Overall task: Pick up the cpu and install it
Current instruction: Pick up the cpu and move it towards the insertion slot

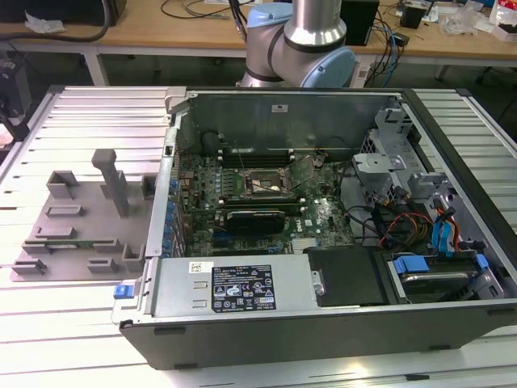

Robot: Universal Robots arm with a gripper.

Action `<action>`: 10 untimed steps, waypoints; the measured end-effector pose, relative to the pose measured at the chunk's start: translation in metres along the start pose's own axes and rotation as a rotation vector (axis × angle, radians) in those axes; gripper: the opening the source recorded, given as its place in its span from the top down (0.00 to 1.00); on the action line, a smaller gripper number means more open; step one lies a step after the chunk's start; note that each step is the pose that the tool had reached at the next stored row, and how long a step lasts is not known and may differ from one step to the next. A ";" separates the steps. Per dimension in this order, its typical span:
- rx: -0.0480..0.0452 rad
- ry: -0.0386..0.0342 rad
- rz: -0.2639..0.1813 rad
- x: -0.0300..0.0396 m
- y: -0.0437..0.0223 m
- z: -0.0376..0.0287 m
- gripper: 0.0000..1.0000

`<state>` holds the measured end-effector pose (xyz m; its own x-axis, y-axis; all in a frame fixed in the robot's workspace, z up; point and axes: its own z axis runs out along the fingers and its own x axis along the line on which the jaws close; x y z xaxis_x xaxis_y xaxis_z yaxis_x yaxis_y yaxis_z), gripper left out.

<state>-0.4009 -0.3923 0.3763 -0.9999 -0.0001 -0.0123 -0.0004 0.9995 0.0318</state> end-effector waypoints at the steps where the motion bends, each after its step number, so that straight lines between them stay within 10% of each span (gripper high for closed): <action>1: 0.0000 0.0000 0.000 0.0000 0.0000 -0.0011 0.45; 10: 0.0000 0.0000 0.000 -0.0002 0.0005 -0.0125 0.45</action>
<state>-0.4009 -0.3921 0.3889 -0.9999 -0.0001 -0.0123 -0.0005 0.9995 0.0318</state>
